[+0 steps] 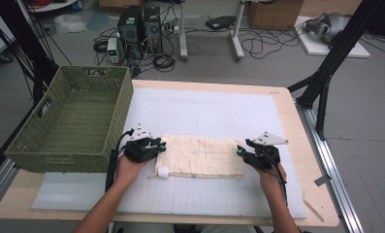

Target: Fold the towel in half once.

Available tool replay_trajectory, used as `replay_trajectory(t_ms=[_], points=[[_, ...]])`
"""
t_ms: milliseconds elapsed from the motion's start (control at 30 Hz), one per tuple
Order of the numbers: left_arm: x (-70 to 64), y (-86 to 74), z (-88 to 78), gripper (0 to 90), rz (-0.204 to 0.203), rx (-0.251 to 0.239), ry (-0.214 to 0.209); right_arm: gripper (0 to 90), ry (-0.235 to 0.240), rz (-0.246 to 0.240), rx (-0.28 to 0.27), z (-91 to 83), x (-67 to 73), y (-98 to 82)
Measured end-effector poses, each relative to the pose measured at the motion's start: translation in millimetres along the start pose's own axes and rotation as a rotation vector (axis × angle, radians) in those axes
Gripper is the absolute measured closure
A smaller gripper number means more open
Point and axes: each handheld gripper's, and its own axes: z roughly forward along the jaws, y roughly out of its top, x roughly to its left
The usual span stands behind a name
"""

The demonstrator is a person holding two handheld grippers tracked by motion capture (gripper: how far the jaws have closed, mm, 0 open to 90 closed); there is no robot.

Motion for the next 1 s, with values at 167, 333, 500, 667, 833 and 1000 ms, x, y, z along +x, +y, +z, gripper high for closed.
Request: replay_trajectory(t_ms=[167, 333, 500, 667, 833, 1000], points=[[-8.5, -6.1, -3.2, 67.8, 0.035, 0.013, -0.039, 53.7, 0.118, -0.064, 0.043, -1.0, 19.6, -11.1], [-13.5, -16.9, -3.1, 67.9, 0.046, 0.057, -0.06, 53.6, 0.174, -0.068, 0.109, 1.0, 25.8, -22.6], [-19.2, -19.4, -5.9, 68.0, 0.065, 0.088, -0.057, 51.6, 0.182, -0.085, 0.117, -5.9, 23.8, -29.0], [-20.4, -23.1, -13.8, 66.7, 0.036, 0.085, -0.076, 47.3, 0.179, -0.067, 0.108, -14.8, 21.3, -34.5], [-11.5, -24.5, -23.1, 55.0, 0.0, -0.009, -0.081, 35.0, 0.141, -0.014, 0.031, -28.5, 16.7, -28.9], [3.8, -22.4, -34.2, 53.7, -0.031, -0.164, -0.054, 27.3, 0.088, 0.013, -0.042, -38.0, 15.1, -25.0]])
